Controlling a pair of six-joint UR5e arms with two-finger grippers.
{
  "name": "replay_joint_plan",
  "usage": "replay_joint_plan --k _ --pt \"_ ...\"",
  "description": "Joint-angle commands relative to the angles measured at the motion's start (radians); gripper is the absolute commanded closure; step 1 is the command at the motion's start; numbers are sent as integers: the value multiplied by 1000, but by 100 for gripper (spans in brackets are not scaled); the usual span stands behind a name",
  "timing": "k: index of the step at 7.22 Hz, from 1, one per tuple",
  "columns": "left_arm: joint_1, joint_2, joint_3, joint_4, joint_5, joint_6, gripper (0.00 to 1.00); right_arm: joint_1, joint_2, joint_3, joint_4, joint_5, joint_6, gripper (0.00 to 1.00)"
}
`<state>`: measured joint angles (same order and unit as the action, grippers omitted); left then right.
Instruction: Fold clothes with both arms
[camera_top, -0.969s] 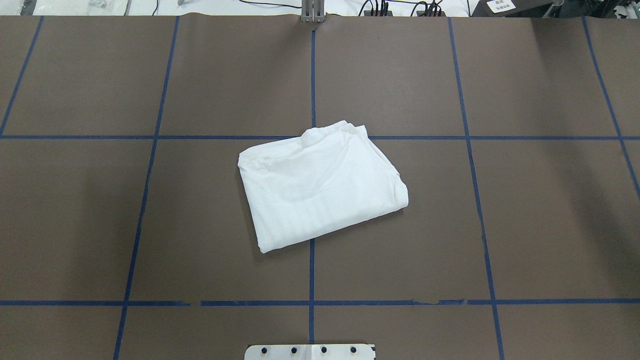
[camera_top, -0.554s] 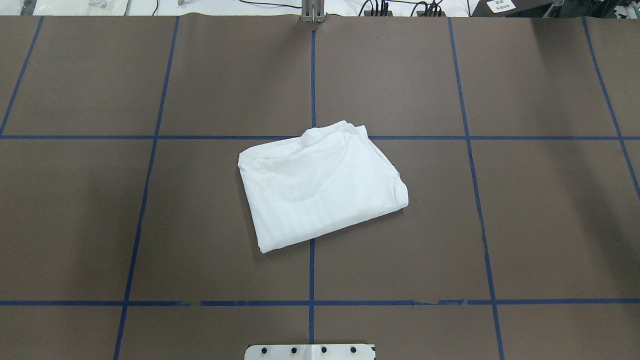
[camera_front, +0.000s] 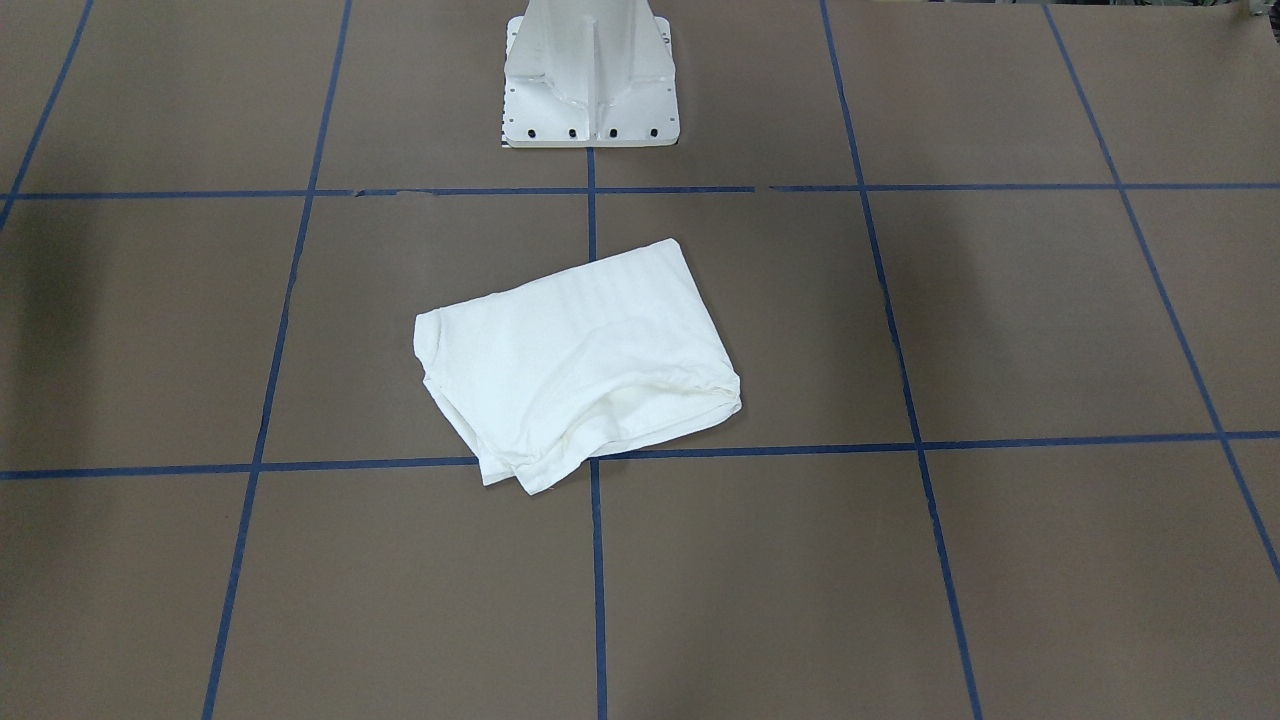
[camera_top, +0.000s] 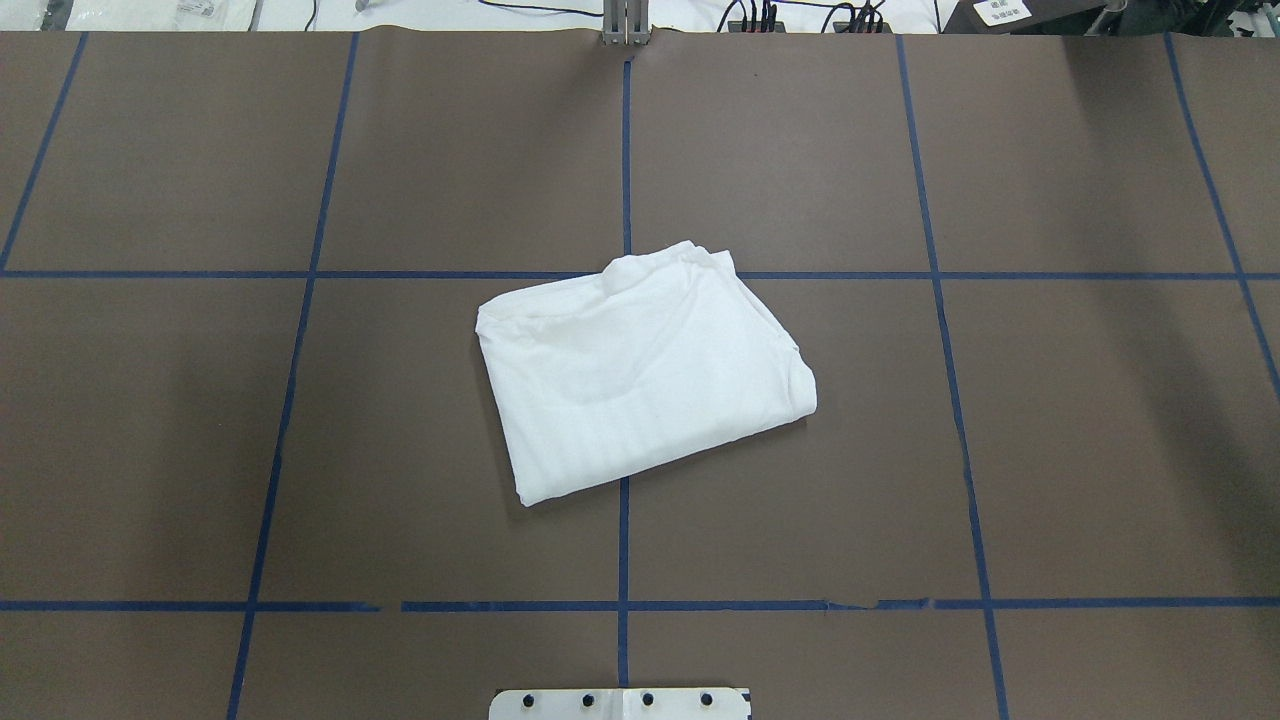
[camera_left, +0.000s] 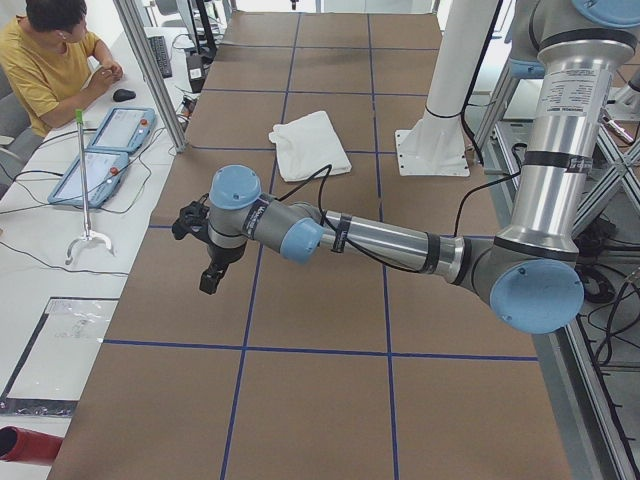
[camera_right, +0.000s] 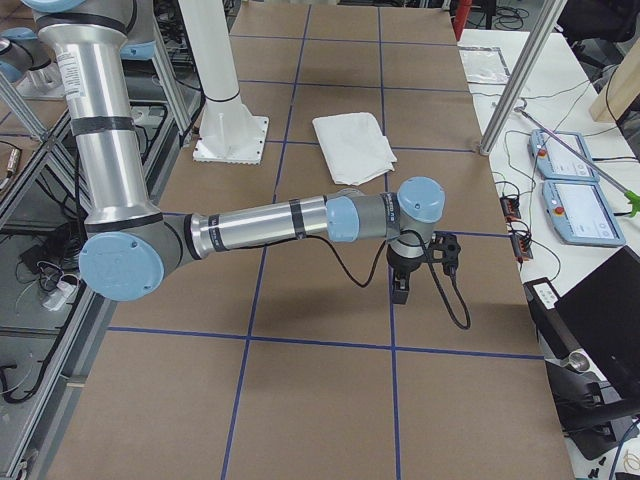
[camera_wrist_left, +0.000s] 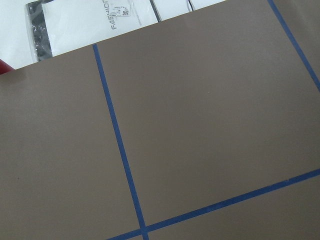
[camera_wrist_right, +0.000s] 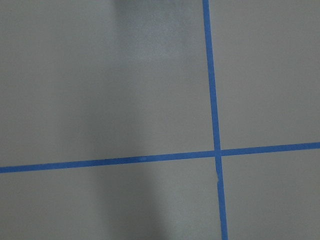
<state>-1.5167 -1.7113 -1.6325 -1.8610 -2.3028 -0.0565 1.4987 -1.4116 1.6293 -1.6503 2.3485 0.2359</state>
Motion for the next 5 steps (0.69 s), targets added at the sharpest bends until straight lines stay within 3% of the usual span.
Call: replay_joint_plan --k 1,2,5 --pt "1 -11 -1 -3 -1 1 0 -3 3 0 19 27 -3 0" --pt "1 -13 -3 -13 -1 1 0 -3 0 -5 83 26 0 0" --pt "3 -13 -7 -32 -33 -2 0 -8 3 -19 122 40 3 0"
